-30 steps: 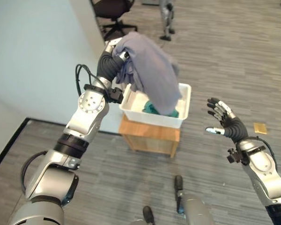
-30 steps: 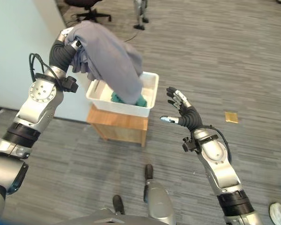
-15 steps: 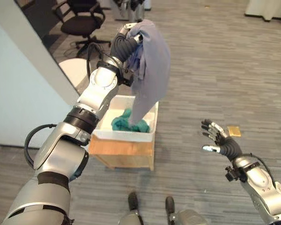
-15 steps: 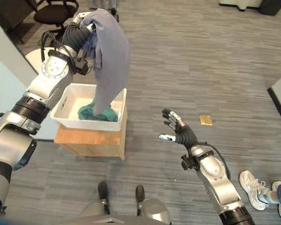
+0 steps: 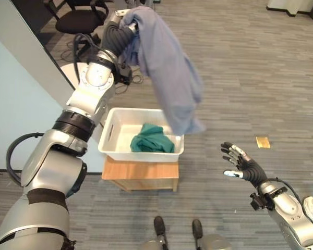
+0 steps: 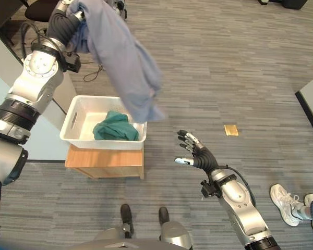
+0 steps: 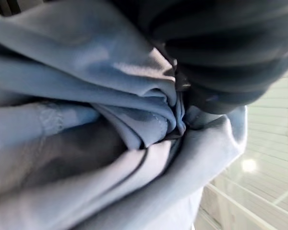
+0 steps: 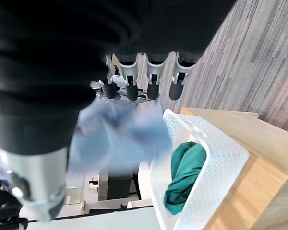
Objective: Pick up bed clothes into laundry basket.
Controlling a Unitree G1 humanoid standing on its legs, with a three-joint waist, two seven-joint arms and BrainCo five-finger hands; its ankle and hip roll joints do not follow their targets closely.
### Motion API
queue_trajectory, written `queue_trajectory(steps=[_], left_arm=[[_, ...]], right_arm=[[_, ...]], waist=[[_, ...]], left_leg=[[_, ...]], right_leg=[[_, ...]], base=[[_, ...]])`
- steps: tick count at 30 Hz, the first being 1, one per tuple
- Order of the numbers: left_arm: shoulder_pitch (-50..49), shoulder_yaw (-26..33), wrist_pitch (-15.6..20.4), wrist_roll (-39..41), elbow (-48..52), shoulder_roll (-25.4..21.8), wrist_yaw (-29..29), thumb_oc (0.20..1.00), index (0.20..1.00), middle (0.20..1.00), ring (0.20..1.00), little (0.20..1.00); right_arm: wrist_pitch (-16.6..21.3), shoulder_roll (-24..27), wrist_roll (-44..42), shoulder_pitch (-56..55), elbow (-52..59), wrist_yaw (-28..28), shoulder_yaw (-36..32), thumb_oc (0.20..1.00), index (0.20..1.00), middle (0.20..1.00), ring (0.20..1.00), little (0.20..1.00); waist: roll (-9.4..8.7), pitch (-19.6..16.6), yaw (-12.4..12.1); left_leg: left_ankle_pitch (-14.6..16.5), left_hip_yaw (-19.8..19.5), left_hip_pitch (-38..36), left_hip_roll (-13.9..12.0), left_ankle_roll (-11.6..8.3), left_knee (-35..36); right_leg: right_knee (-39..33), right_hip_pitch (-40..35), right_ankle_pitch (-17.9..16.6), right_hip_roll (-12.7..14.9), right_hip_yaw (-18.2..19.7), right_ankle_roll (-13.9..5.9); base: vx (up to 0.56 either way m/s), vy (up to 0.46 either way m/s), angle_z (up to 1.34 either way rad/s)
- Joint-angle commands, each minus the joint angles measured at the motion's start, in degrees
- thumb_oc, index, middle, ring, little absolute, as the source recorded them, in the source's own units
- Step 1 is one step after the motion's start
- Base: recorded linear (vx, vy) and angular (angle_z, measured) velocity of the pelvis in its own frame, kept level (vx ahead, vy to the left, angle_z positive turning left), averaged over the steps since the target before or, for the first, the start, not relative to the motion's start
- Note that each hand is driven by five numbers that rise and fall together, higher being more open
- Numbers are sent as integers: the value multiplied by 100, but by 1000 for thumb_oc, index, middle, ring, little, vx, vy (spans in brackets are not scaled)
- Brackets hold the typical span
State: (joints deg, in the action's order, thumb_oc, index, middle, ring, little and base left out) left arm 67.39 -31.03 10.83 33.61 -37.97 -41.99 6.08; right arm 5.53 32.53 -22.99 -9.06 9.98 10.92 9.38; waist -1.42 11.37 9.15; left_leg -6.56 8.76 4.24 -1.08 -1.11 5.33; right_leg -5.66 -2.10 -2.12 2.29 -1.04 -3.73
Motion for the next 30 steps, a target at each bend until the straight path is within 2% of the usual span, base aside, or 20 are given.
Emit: queue_trajectory(steps=[1, 3, 5, 10, 13, 15, 22, 25, 29, 30], left_arm=[[732, 277, 373, 204, -433, -43, 100, 200, 200, 200, 200, 200], [732, 277, 373, 204, -433, -43, 100, 200, 200, 200, 200, 200], [743, 221, 325, 80, -640, -270, 88, 200, 200, 200, 200, 200], [682, 251, 280, 74, -925, -243, 45, 200, 200, 200, 200, 200], [576, 342, 256, 34, -1087, -309, 42, 200, 200, 200, 200, 200], [358, 556, 194, 2, -1362, -373, 39, 200, 200, 200, 200, 200], [250, 731, 127, -74, -1696, -423, 48, 200, 200, 200, 200, 200], [131, 609, 15, -690, -1951, -454, 30, 200, 200, 200, 200, 200], [12, 196, -91, -1578, -1826, -337, -32, 200, 200, 200, 200, 200], [13, 193, -96, -1587, -1822, -333, -28, 200, 200, 200, 200, 200]], right_arm=[[250, -11, 13, 20, 1, -25, -275, 1000, 1000, 1000, 1000, 1000], [250, -11, 13, 20, 1, -25, -275, 1000, 1000, 1000, 1000, 1000], [248, 4, 69, 53, -32, -68, -237, 1000, 1000, 1000, 1000, 1000], [268, 37, 44, 155, -10, -51, -117, 1000, 1000, 1000, 1000, 1000], [287, 20, 5, 202, -39, -60, -37, 1000, 1000, 1000, 1000, 1000], [280, 12, 58, 199, -74, -65, 57, 1000, 1000, 1000, 1000, 1000], [313, 26, 100, 324, -165, -130, 172, 1000, 1000, 1000, 1000, 1000], [339, 35, 154, 399, -148, -142, 282, 1000, 1000, 1000, 1000, 1000], [373, 72, 259, 450, -56, -156, 305, 1000, 1000, 1000, 1000, 1000], [373, 67, 261, 446, -56, -156, 301, 1000, 1000, 1000, 1000, 1000]], waist=[[-132, -356, -90], [-132, -356, -90], [-195, -230, -136], [-267, -158, -128], [-372, -78, -135], [-554, 41, -159], [-779, 228, -163], [-896, 334, -170], [-888, 430, -192], [-891, 430, -196]], left_leg=[[142, 96, -22, -86, -116, -70], [142, 96, -22, -86, -116, -70], [173, 52, 115, -27, -76, -33], [185, 9, 198, -4, -65, -33], [176, 4, 288, -19, -65, -33], [176, -10, 386, -56, -59, -33], [142, -26, 562, -107, -71, -33], [128, -40, 647, -138, -74, -33], [107, -81, 722, -138, -65, -33], [108, -82, 721, -138, -65, -33]], right_leg=[[171, -143, 431, 111, 179, -397], [171, -143, 431, 111, 179, -397], [145, 34, 392, 107, 139, -442], [127, 106, 383, 91, 129, -452], [136, 203, 365, 61, 131, -450], [113, 297, 309, 11, 145, -438], [109, 497, 246, -71, 182, -423], [94, 584, 186, -128, 205, -414], [84, 667, 171, -146, 184, -408], [84, 666, 172, -146, 183, -408]], base=[[0, 0, 0], [0, 0, 0], [83, 77, -3], [18, 12, 0], [0, 0, 0], [0, 0, 0], [-16, -11, -1], [0, 0, 0], [0, 0, 0], [0, 0, 0]])
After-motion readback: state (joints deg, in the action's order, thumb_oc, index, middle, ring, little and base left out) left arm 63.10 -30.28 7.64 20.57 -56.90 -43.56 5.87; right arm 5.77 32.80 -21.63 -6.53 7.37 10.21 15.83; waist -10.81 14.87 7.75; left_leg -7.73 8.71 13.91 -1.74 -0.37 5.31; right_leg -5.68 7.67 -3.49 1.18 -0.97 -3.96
